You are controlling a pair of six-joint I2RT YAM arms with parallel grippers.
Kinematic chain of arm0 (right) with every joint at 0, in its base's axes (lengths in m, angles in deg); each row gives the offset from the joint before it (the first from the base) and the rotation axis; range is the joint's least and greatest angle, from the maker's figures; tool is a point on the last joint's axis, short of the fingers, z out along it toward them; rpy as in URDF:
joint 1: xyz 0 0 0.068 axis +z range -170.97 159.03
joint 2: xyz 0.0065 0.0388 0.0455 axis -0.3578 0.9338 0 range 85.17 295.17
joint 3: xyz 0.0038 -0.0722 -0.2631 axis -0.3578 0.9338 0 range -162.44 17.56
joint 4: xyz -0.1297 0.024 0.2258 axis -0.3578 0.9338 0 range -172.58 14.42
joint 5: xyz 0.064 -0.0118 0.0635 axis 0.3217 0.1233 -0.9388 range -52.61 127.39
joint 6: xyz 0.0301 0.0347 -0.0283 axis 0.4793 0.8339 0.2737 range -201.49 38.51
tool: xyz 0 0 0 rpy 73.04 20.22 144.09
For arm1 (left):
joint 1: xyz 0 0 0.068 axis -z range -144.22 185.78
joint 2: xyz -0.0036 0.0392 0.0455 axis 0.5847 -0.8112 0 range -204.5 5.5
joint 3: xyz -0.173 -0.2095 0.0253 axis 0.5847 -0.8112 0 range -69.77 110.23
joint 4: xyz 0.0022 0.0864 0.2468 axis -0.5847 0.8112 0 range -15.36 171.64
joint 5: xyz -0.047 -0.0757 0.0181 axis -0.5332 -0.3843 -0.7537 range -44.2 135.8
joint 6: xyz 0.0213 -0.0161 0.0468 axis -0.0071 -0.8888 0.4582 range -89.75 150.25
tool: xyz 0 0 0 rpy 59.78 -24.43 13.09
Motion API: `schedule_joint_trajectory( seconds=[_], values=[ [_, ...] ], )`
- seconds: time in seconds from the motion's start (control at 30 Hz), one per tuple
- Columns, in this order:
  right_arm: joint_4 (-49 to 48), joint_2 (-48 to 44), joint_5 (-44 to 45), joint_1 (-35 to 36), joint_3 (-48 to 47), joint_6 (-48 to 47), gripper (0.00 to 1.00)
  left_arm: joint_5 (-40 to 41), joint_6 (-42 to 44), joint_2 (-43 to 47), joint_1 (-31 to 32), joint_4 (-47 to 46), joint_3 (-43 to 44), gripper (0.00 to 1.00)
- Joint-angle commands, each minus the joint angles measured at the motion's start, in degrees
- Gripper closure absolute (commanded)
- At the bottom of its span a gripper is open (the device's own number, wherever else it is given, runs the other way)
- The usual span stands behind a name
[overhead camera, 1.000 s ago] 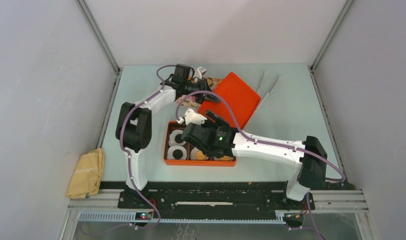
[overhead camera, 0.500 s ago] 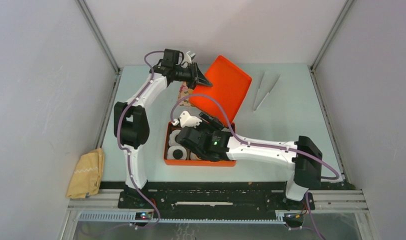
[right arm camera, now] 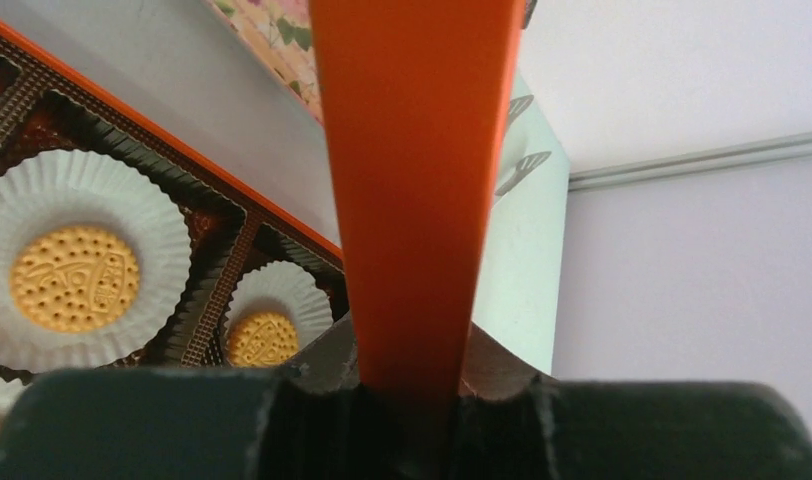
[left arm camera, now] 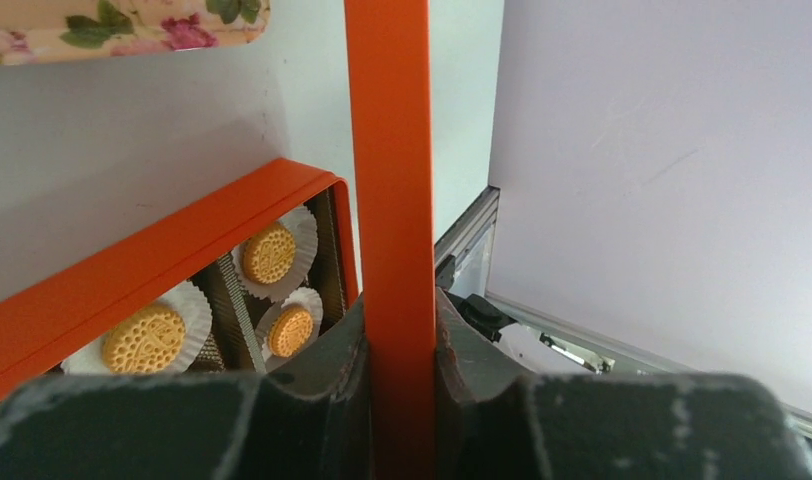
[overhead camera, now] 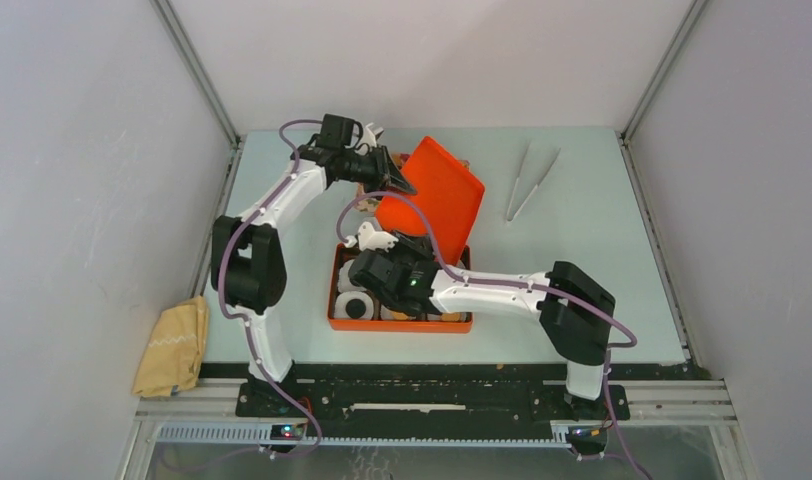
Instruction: Pack the cookies
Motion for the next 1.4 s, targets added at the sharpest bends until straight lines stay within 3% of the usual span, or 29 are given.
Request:
schedule_joint_trajectory(
  seconds=[0.0,0.07,0.1,0.2,0.3,0.37,0.5,0.6,0.7,0.77,0.87,0.9,1.03,1.17,1.37],
  values=[
    [-4.69,-0.04,4.85,-1.37,0.75,2.29,0.97,-3.88,4.06,5.94,0.12,0.16,-0.91,1.00],
    [-4.42,-0.68,5.04,-1.18,0.76,2.76,1.00,-3.60,4.29,5.43,0.12,0.16,-0.56,0.99],
    [-4.36,-1.02,5.31,-1.19,0.76,2.71,1.00,-3.43,4.23,5.00,0.04,0.18,-0.06,0.94],
    [-3.44,-2.92,5.94,-1.28,0.76,2.48,1.00,-3.06,2.71,4.22,-0.16,-2.49,1.42,0.62],
    [-1.16,-6.34,5.74,-2.23,0.71,3.60,1.00,-2.46,-2.29,4.23,-1.13,-9.99,3.45,0.44],
    [0.90,-9.10,4.96,-3.01,0.76,4.77,1.00,-1.21,-6.40,4.80,-2.15,-15.78,5.89,0.40],
    [6.76,-15.32,1.33,-5.23,0.15,9.22,1.00,3.36,-9.43,6.49,-5.08,-18.73,14.53,0.38],
    [12.38,-20.67,-4.37,-7.75,-1.48,13.77,1.00,8.47,-7.70,10.40,-6.87,-16.95,17.88,0.38],
    [16.59,-29.26,-21.76,-13.87,-3.88,19.57,1.00,16.50,-0.73,16.74,-6.88,-11.03,15.17,0.41],
    [14.00,-36.33,-40.31,-21.43,-2.85,23.47,1.00,21.95,1.45,22.36,-6.55,-10.29,7.60,0.54],
    [10.38,-43.05,-69.26,-35.69,-0.36,30.81,1.00,31.42,3.81,30.26,-5.56,-11.32,-6.08,0.91],
    [10.03,-43.76,-75.89,-39.85,-0.16,32.83,1.00,35.28,4.54,32.59,-5.16,-11.20,-10.14,0.99],
    [4.41,-45.65,-95.27,-48.88,4.19,40.30,1.00,46.00,6.71,41.18,-4.01,-12.72,-23.74,1.00],
    [-11.18,-47.56,-111.71,-53.09,16.58,54.96,1.00,54.64,7.33,48.88,-2.53,-12.95,-32.24,1.00],
    [-39.28,-45.73,-123.35,-53.43,34.15,73.58,1.00,59.43,8.56,56.97,-1.25,-11.13,-38.34,1.00]
  ],
)
